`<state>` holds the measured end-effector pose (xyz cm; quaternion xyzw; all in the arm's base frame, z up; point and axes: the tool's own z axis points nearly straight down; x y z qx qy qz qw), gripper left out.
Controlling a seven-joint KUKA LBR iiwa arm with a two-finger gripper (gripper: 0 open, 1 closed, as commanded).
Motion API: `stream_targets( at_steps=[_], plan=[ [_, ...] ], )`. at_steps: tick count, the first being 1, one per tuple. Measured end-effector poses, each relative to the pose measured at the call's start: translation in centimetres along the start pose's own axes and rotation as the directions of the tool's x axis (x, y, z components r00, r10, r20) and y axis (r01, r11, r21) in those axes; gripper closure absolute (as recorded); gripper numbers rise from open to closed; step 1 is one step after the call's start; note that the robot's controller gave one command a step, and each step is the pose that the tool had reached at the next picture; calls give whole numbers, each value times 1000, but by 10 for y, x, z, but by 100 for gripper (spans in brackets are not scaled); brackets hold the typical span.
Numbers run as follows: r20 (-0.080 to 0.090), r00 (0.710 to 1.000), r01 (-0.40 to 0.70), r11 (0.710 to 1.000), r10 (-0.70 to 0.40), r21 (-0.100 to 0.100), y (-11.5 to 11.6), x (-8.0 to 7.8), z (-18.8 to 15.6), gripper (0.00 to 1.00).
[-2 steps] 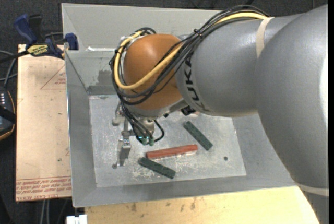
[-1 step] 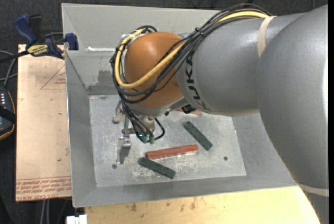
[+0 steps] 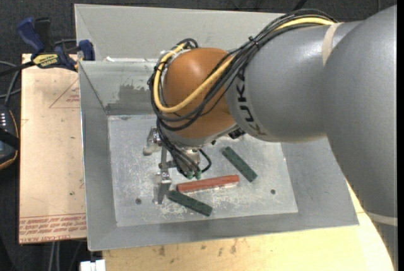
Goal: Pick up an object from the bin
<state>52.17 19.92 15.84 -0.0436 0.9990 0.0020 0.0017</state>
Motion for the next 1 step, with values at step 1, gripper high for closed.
stream_targets(
  at_steps=[1],
  plan=[
    [3, 987, 160, 987, -160, 3, -29, -10, 52, 0]
  ],
)
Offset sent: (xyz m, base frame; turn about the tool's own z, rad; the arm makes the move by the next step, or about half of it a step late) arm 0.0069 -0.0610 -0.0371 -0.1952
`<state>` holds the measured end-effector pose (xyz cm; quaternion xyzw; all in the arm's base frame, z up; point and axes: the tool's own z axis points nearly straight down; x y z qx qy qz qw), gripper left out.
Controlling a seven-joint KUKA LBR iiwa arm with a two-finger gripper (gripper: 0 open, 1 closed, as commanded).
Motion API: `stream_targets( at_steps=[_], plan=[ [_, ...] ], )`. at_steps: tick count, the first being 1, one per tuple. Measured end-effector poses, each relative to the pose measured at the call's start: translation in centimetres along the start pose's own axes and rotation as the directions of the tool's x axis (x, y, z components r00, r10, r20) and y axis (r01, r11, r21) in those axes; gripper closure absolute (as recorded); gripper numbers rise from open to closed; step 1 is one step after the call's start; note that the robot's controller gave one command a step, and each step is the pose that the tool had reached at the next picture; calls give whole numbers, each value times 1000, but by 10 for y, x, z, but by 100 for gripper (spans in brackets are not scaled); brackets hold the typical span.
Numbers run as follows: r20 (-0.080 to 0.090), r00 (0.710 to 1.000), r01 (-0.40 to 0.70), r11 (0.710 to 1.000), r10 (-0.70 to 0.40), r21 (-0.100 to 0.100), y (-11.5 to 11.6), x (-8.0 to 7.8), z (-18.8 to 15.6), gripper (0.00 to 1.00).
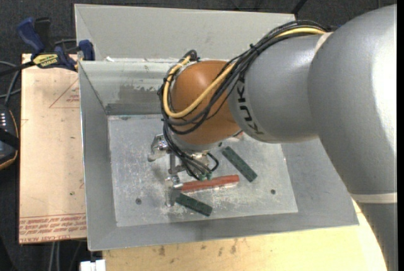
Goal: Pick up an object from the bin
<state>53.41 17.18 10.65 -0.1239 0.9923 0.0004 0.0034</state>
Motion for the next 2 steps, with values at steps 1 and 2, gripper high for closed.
stream_targets(
  at_steps=[1, 2],
  plan=[
    [0, 999, 37, 999, -37, -5, -10, 3, 27, 0],
    [3, 993, 114, 993, -114, -3, -27, 14, 28, 0]
  ],
)
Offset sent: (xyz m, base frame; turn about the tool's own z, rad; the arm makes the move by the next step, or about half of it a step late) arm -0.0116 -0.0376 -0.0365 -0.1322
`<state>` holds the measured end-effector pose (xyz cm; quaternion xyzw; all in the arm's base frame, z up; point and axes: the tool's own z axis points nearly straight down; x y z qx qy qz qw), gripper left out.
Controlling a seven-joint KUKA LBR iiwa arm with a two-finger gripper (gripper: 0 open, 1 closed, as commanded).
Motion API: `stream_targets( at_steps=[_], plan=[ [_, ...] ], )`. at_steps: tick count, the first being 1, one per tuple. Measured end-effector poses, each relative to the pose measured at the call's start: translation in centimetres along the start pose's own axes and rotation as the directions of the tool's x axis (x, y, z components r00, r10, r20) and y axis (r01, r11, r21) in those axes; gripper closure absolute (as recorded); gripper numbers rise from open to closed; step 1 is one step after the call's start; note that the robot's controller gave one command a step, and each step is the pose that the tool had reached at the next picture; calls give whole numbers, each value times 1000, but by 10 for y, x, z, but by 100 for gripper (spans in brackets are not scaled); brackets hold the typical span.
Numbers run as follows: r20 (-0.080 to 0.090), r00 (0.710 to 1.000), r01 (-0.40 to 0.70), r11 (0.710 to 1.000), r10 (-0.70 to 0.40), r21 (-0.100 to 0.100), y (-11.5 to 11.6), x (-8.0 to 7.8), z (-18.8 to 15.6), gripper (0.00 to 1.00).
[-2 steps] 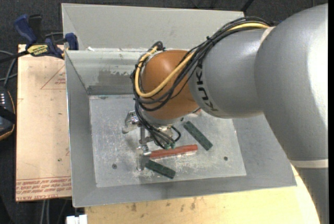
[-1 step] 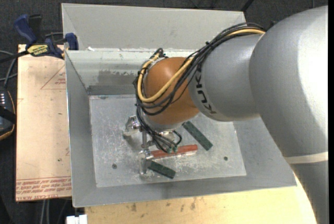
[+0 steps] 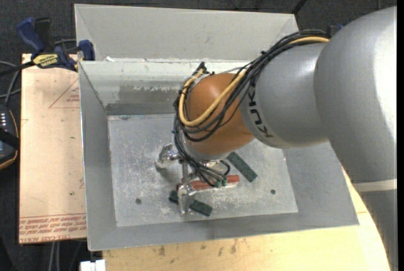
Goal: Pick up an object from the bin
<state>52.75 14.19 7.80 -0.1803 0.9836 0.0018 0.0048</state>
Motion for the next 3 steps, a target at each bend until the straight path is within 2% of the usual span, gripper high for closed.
stream_targets(
  at_steps=[1, 2, 3],
  plan=[
    [21, 999, 34, 999, -34, 1, -22, 37, 0, 100],
    [21, 999, 34, 999, -34, 1, -22, 37, 0, 100],
    [0, 980, 199, 980, -199, 2, -8, 39, -191, 100]
  ],
)
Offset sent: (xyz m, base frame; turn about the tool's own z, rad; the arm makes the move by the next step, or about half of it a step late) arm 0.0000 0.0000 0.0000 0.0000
